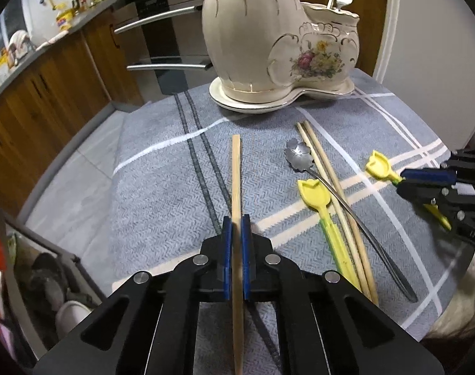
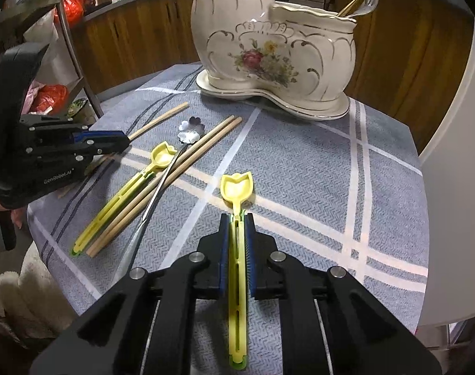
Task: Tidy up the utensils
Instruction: 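Lift the chopstick over the tall cup while the right tool lifts the yellow spoon over the short cup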
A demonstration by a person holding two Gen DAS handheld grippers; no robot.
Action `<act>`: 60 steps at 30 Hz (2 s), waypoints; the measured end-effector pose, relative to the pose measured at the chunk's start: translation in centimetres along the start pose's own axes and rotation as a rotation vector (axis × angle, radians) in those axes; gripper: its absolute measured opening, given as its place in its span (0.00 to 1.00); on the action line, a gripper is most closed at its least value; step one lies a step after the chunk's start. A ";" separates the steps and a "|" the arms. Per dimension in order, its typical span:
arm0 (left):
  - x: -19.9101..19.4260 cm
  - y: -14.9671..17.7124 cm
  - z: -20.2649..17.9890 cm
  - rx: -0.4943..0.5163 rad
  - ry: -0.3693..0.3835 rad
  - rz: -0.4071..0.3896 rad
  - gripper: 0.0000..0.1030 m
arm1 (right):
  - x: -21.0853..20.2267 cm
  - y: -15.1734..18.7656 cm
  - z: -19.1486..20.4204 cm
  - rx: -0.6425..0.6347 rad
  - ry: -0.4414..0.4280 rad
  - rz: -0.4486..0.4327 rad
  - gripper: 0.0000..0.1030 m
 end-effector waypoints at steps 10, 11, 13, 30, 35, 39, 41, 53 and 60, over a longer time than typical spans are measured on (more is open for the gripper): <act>-3.7 -0.5 1.6 -0.030 0.119 -0.138 0.06 | -4.2 -2.5 -1.3 0.069 -0.053 -0.217 0.09; -4.4 -0.7 1.7 -0.030 0.127 -0.163 0.06 | -4.8 -2.9 -1.4 0.074 -0.050 -0.245 0.09; -5.7 -1.2 2.0 -0.030 0.146 -0.212 0.06 | -5.7 -3.9 -1.8 0.092 -0.058 -0.302 0.09; -11.1 -15.0 2.4 -0.144 0.362 -0.681 0.06 | -8.4 -14.0 -6.5 0.255 -0.061 -0.618 0.09; -12.0 -17.9 5.0 -0.247 0.368 -0.815 0.06 | -7.6 -15.1 -7.7 0.310 -0.073 -0.649 0.09; -10.6 -20.4 7.3 -0.326 0.358 -0.860 0.06 | -6.9 -15.7 -8.1 0.331 -0.061 -0.683 0.09; -9.4 -21.2 7.9 -0.345 0.352 -0.863 0.06 | -6.5 -16.0 -8.4 0.344 -0.058 -0.704 0.09; -4.3 -22.2 7.3 -0.366 0.412 -0.842 0.06 | -3.6 -16.5 -9.4 0.381 -0.109 -0.725 0.09; -3.3 -21.1 7.1 -0.306 0.448 -0.810 0.06 | -2.4 -16.2 -9.7 0.396 -0.167 -0.712 0.09</act>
Point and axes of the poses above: each gripper's, at about its wrist camera, not at the fingertips, and x roughly the way its jaws point, z to its left, y to its underside, the point moved 4 cm from there along x, roughly the way its jaws point
